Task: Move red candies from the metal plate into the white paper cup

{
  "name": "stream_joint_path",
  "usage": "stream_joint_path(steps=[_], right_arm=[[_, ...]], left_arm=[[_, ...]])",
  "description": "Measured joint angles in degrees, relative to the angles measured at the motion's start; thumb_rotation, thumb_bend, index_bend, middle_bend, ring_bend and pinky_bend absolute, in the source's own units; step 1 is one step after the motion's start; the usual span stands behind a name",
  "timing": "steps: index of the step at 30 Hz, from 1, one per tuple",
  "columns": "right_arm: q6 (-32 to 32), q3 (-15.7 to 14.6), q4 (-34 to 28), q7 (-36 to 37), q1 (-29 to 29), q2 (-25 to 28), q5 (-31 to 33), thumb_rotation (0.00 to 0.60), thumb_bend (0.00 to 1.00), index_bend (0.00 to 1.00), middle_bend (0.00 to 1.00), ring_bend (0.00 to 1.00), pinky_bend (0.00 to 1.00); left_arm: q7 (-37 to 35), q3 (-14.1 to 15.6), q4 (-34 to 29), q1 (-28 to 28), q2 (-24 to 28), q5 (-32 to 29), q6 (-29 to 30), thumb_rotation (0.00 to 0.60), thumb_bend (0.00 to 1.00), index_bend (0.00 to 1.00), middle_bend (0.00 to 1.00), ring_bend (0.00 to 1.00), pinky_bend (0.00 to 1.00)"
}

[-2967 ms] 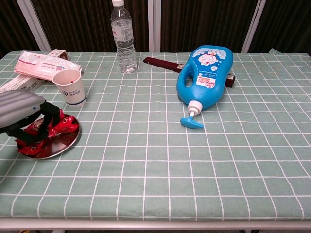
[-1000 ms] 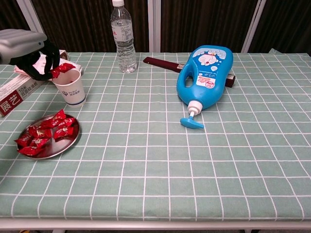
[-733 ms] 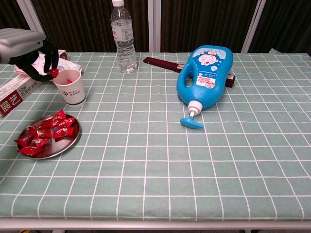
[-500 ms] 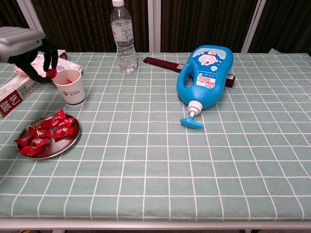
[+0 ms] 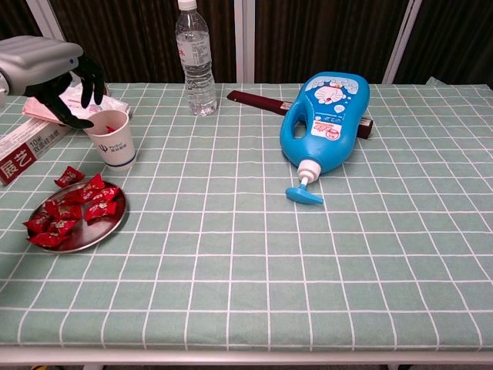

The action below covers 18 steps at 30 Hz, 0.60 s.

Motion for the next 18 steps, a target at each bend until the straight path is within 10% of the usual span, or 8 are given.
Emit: stream_joint_path(steps=[18], right_arm=[[0.4,-0.2,-0.5,-0.6,0.1,0.1,-1.0,0.6,0.04,0.07,0.16,0.08,0.44]], left_arm=[[-6.0,7.0,-0.4,7.3,1.8,5.1,1.8,0.6,0.21,0.5,0.55,0.81,1.0]])
